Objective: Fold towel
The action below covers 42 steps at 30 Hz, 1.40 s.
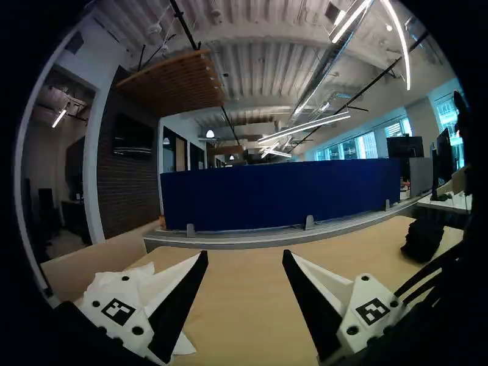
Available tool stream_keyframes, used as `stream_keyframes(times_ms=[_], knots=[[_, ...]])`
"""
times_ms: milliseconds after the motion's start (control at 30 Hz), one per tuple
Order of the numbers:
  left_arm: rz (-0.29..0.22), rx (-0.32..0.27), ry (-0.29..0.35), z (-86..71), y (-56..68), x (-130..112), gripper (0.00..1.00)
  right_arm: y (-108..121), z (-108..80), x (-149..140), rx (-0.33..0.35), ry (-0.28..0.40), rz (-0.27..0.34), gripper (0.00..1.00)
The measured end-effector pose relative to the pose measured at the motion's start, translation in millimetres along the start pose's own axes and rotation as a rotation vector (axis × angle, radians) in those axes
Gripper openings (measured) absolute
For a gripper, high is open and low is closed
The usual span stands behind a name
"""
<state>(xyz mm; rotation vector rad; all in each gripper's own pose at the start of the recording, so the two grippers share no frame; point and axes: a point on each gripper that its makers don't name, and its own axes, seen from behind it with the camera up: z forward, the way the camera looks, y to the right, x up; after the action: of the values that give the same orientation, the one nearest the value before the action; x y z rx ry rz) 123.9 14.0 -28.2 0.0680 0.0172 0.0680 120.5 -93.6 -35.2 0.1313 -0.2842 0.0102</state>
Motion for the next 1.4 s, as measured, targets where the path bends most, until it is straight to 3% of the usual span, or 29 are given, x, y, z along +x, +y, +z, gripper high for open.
stream_keyframes(times_ms=[267, 867, 1400], knots=[[-0.019, 0.013, 0.022, 6.5, -13.0, -35, 0.90, -11, 10.6, -4, 0.009, 0.004, -0.023, 1.00], [-0.016, -0.023, 0.015, 19.0, -3.3, -96, 0.90, -11, 28.8, -14, -0.007, 0.021, -0.034, 1.00], [-0.060, -0.008, -0.021, 25.0, -8.5, -107, 0.90, -9, 35.5, -9, -0.011, 0.019, -0.049, 1.00]])
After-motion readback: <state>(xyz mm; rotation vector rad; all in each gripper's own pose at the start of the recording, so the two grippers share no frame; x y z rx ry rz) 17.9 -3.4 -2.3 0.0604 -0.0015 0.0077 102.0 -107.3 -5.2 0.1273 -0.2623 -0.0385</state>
